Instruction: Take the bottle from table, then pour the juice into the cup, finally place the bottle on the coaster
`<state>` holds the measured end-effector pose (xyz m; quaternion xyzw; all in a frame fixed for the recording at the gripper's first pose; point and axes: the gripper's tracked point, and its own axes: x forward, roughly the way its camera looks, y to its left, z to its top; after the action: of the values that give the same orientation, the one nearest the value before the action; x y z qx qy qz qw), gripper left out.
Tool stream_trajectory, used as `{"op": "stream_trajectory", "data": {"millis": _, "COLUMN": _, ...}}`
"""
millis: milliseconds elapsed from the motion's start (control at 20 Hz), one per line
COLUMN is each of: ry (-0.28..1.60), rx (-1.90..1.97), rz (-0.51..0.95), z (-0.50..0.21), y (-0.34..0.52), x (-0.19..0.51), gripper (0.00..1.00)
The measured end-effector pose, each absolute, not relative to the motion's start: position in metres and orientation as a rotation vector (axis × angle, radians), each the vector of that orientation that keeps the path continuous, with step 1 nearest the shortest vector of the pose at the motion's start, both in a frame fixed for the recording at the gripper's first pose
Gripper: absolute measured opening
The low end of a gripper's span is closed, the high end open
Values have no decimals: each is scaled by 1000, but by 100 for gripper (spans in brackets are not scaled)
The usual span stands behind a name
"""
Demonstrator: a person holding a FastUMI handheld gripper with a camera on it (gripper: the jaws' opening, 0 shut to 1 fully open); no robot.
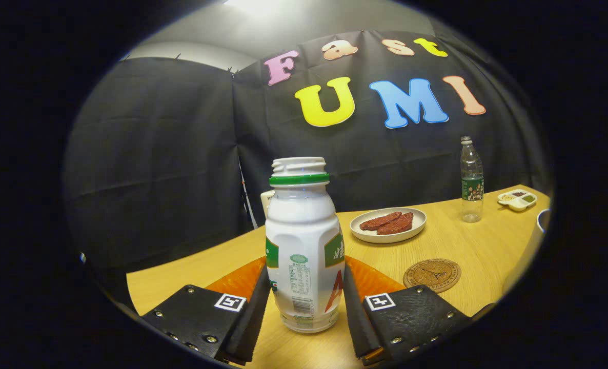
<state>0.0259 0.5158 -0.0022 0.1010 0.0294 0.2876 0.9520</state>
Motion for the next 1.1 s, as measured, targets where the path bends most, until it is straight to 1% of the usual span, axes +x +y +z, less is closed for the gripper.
{"op": "stream_trajectory", "data": {"millis": 400, "ry": -17, "rx": 537, "rz": 606, "z": 38, "y": 482, "x": 20, "gripper": 70}}
{"op": "stream_trajectory", "data": {"millis": 550, "ry": -63, "rx": 684, "rz": 590, "z": 51, "y": 458, "x": 18, "gripper": 70}}
{"op": "stream_trajectory", "data": {"millis": 850, "ry": -108, "rx": 901, "rz": 551, "z": 58, "y": 423, "x": 18, "gripper": 70}}
{"op": "stream_trajectory", "data": {"millis": 1100, "ry": -144, "rx": 1051, "rz": 554, "z": 66, "y": 405, "x": 21, "gripper": 70}}
